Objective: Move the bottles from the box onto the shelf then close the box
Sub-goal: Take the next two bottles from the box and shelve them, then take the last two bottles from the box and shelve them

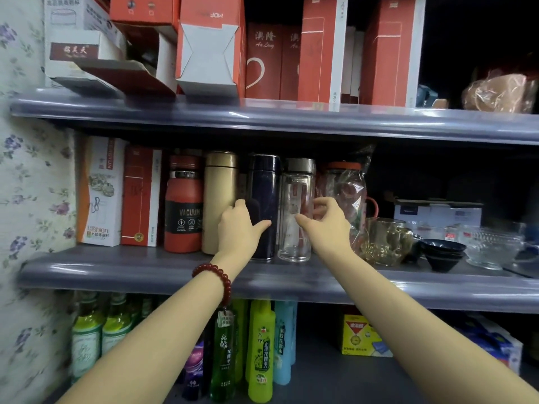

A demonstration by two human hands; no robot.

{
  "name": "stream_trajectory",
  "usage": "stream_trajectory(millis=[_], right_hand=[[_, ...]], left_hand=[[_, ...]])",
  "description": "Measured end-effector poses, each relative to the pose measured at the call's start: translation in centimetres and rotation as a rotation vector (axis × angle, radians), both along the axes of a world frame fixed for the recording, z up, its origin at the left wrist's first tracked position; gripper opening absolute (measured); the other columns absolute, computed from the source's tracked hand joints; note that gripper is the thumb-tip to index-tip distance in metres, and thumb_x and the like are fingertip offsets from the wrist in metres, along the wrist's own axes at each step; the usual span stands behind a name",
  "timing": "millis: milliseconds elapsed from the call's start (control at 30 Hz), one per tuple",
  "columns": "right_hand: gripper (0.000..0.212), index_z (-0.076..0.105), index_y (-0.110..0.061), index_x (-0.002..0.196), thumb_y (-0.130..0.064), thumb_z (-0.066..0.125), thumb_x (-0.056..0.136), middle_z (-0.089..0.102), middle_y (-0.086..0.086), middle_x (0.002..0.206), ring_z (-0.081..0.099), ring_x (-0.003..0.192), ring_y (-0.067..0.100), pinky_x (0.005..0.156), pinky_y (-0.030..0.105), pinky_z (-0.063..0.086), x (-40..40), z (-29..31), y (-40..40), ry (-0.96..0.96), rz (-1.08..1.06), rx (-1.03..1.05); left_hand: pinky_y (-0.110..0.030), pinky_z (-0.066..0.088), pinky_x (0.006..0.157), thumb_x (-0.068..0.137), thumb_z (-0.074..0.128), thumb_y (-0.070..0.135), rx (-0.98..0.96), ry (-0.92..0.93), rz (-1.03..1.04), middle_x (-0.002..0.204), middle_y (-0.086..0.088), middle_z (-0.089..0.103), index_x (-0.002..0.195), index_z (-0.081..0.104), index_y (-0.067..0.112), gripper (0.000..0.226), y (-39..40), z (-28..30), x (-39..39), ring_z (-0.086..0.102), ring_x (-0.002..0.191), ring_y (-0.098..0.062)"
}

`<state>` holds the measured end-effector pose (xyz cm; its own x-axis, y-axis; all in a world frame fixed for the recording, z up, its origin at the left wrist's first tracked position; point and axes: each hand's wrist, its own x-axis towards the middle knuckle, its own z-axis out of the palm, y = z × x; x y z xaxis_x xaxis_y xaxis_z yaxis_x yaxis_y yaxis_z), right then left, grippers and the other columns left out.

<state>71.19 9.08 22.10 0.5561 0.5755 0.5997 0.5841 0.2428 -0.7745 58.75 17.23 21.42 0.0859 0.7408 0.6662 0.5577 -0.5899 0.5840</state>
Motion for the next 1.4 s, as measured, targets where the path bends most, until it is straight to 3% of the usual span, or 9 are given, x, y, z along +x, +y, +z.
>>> stream_trajectory(millis=[167, 400, 567, 667, 833, 967, 1067, 1200, 1400], right_hand=[[0.033, 0.057, -0.017, 0.115, -0.023, 0.067, 0.084, 0.065, -0.001, 0.1, 0.058, 0.083, 0.003, 0.064, 0.014, 0.041, -2.8, -1.2, -1.0, 0.013, 0.088, 0.011], [0.027, 0.062, -0.014, 0.108, -0.021, 0.069, 0.083, 0.07, 0.004, 0.092, 0.063, 0.079, 0.009, 0.063, 0.014, 0.047, -8.8, -4.3, -0.2, 0.011, 0.224, -0.009], [0.022, 0.063, -0.016, 0.101, -0.018, 0.069, 0.08, 0.067, -0.002, 0.085, 0.064, 0.079, 0.011, 0.075, 0.027, 0.054, -13.2, -6.2, 0.7, 0.01, 0.408, 0.011], [0.021, 0.062, -0.017, 0.101, -0.018, 0.07, 0.081, 0.068, 0.001, 0.087, 0.064, 0.081, 0.012, 0.076, 0.029, 0.055, -16.2, -8.2, 1.3, 0.007, 0.576, -0.026], [0.018, 0.062, -0.021, 0.092, -0.019, 0.073, 0.078, 0.067, 0.001, 0.081, 0.065, 0.077, 0.014, 0.079, 0.041, 0.057, -21.9, -12.9, 1.6, 0.028, 0.797, -0.144], [0.017, 0.06, -0.014, 0.094, -0.009, 0.07, 0.08, 0.058, 0.001, 0.075, 0.058, 0.061, 0.004, 0.059, 0.024, 0.051, -26.5, -16.8, 0.7, 0.103, 0.96, -0.232], [0.017, 0.06, -0.021, 0.09, -0.016, 0.071, 0.079, 0.059, -0.002, 0.074, 0.059, 0.068, 0.013, 0.065, 0.032, 0.052, -29.6, -19.8, 0.3, 0.106, 1.022, -0.29], [0.017, 0.06, -0.018, 0.093, -0.016, 0.071, 0.081, 0.059, -0.003, 0.075, 0.058, 0.072, 0.013, 0.068, 0.033, 0.051, -33.4, -24.4, -0.2, 0.093, 1.076, -0.358], [0.017, 0.059, -0.014, 0.094, -0.011, 0.07, 0.082, 0.057, -0.003, 0.07, 0.056, 0.066, 0.009, 0.072, 0.033, 0.051, -38.3, -32.6, -1.5, 0.147, 1.058, -0.469]], left_hand=[[-0.028, 0.044, 0.08, 0.088, 0.061, 0.037, 0.026, -0.07, -0.073, 0.1, -0.008, 0.066, 0.121, 0.058, 0.009, 0.044, -0.7, -0.8, -2.8, 0.06, 0.1, -0.024], [-0.023, 0.045, 0.081, 0.086, 0.064, 0.035, -0.006, -0.135, -0.104, 0.099, 0.0, 0.067, 0.114, 0.061, 0.016, 0.034, -1.9, -2.4, -8.9, 0.061, 0.095, -0.015], [-0.019, 0.045, 0.076, 0.084, 0.066, 0.032, 0.005, -0.166, 0.01, 0.098, 0.004, 0.063, 0.108, 0.062, 0.019, 0.027, -3.3, -4.6, -14.4, 0.058, 0.085, -0.009], [-0.026, 0.051, 0.08, 0.084, 0.066, 0.031, -0.003, -0.202, 0.118, 0.098, 0.004, 0.064, 0.108, 0.063, 0.016, 0.028, -4.5, -6.6, -17.6, 0.063, 0.092, -0.013], [-0.027, 0.05, 0.084, 0.083, 0.067, 0.028, -0.098, -0.248, 0.301, 0.096, 0.0, 0.064, 0.106, 0.064, 0.013, 0.028, -7.4, -10.9, -22.5, 0.063, 0.088, -0.015], [-0.021, 0.048, 0.078, 0.082, 0.068, 0.03, -0.167, -0.239, 0.443, 0.097, 0.001, 0.064, 0.107, 0.066, 0.013, 0.03, -10.2, -14.8, -27.1, 0.062, 0.087, -0.014], [-0.024, 0.05, 0.082, 0.082, 0.067, 0.034, -0.221, -0.219, 0.504, 0.102, -0.002, 0.066, 0.108, 0.065, 0.016, 0.031, -11.7, -17.8, -30.5, 0.064, 0.089, -0.016], [-0.005, 0.042, 0.064, 0.083, 0.066, 0.037, -0.283, -0.153, 0.563, 0.098, 0.004, 0.063, 0.109, 0.064, 0.017, 0.033, -13.7, -22.3, -34.6, 0.06, 0.087, -0.009], [-0.019, 0.049, 0.077, 0.081, 0.068, 0.038, -0.415, -0.146, 0.562, 0.098, 0.006, 0.064, 0.107, 0.064, 0.02, 0.031, -16.9, -31.1, -39.9, 0.06, 0.088, -0.006]])
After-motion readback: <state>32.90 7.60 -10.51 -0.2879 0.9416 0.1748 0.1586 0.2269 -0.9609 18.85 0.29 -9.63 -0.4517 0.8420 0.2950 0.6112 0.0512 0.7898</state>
